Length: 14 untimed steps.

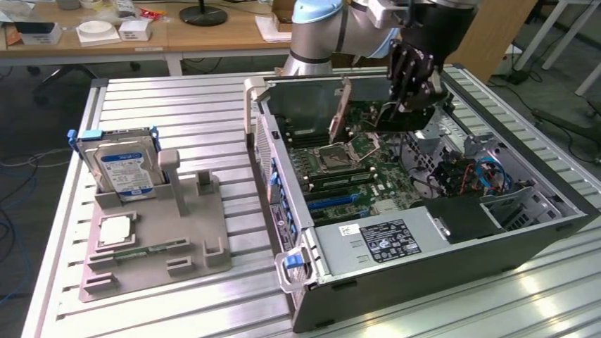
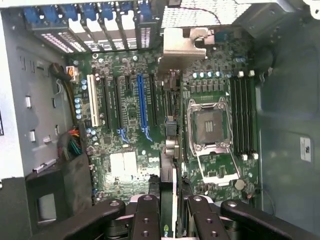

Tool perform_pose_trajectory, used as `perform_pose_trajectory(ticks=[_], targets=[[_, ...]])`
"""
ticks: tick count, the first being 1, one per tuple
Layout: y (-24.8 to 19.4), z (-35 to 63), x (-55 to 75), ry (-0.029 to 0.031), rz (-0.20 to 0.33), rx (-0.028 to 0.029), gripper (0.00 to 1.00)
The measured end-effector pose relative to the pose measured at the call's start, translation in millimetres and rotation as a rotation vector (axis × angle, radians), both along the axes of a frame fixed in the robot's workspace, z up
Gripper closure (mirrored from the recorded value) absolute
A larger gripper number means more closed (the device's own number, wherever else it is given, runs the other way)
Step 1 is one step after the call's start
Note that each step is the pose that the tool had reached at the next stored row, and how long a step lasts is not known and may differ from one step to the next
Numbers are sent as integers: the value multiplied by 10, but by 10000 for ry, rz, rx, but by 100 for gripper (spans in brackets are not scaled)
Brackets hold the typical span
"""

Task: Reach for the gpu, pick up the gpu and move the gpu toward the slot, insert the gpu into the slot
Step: 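Insert the gpu into the slot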

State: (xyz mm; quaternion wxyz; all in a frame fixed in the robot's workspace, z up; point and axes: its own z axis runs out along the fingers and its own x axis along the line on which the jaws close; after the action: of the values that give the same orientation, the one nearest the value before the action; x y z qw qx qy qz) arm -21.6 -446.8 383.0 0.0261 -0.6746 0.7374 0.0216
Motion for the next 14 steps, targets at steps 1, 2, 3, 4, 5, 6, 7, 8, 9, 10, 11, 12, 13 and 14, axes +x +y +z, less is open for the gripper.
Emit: perform_pose_trajectory(ticks=[1,2,3,4,5,6,7,8,9,10,11,12,13,14], targets=[[0,-6,0,0,103,0,74],[0,-8,0,0,161,-4,74],[0,-13,0,0,197,-7,74],[0,-15,0,0,203,-13,74],[1,-16,-3,-26,203,-79,74],[2,-18,-4,-40,202,-196,74],[4,-22,-5,-59,202,-310,74],[6,-25,-5,-92,202,-389,74],[8,-31,-6,-143,200,-433,74],[9,-44,-10,-186,200,-444,74],[12,-57,-17,-221,199,-445,74],[15,-72,-26,-256,200,-446,74],[18,-85,-33,-295,203,-447,74],[20,-98,-39,-333,215,-446,74]])
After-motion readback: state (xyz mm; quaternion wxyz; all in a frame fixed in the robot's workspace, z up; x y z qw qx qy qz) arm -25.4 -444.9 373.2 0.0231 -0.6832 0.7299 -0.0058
